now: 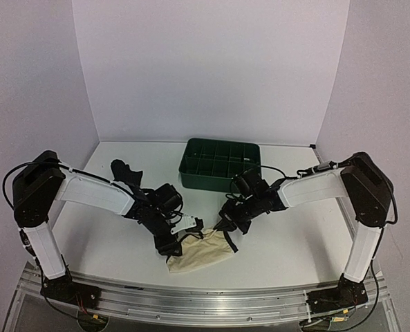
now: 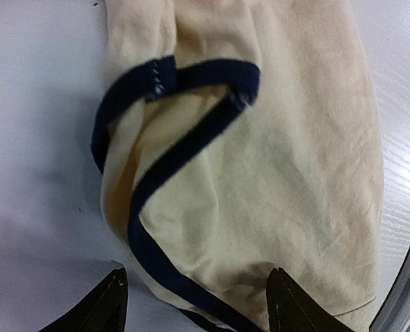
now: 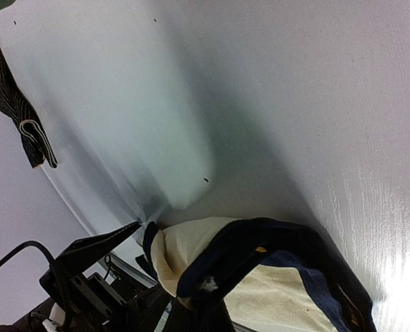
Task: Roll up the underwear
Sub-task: Fold the underwear at the center of the board.
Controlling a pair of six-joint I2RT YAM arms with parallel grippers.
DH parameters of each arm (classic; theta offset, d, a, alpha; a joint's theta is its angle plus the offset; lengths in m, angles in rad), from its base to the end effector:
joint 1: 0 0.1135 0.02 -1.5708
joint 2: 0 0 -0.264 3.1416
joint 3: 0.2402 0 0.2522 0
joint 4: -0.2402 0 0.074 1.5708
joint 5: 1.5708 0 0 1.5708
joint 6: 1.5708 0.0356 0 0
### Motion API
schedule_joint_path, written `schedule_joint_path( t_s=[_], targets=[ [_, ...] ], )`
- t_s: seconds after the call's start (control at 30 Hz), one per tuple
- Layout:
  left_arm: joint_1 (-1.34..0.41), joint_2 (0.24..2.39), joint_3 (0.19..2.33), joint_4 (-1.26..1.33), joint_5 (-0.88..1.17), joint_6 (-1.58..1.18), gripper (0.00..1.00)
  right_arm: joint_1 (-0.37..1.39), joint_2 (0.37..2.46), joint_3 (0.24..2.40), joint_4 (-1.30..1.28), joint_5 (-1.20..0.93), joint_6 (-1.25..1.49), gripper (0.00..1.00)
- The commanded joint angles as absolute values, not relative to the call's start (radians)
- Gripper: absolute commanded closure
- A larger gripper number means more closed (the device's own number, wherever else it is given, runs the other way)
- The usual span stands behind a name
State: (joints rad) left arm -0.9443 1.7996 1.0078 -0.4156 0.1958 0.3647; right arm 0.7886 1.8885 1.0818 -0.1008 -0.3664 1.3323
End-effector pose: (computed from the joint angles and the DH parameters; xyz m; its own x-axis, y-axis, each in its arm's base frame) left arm 0.1899 -0.2741 0.1366 -0.2141 0.8925 -0.3969 0.9757 0.2149 -0.0431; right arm 0.2597 0.2795 0.1444 -0.9258 0.3553 0.1288 0.3465 0.6616 0.6650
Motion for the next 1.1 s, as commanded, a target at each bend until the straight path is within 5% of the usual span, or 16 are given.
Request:
schedule_joint_path(
  t_s=[0.0,0.47,0.63,0.87,1.07],
  targets=[
    [-0.899,1.853,1.040,-0.414,0.254,0.270,0.36,0.800,1.844,1.050,-0.090,-0.380,1.341,1.00],
    [-0.894,1.861,0.988,-0.415,0.381,0.193,0.70,0.802,1.833,0.994,-0.091,-0.415,1.339,1.00],
    [-0.892,1.864,0.981,-0.400,0.388,0.177,1.00,0.796,1.856,1.037,-0.095,-0.404,1.325,1.00],
    [-0.871,1.840,1.062,-0.368,0.218,0.167,1.00,0.773,1.873,1.221,-0.259,-0.381,1.240,1.00],
    [-0.843,1.816,1.075,-0.329,0.085,0.148,1.00,0.776,1.797,1.161,-0.278,-0.336,1.281,1.00]
  ],
)
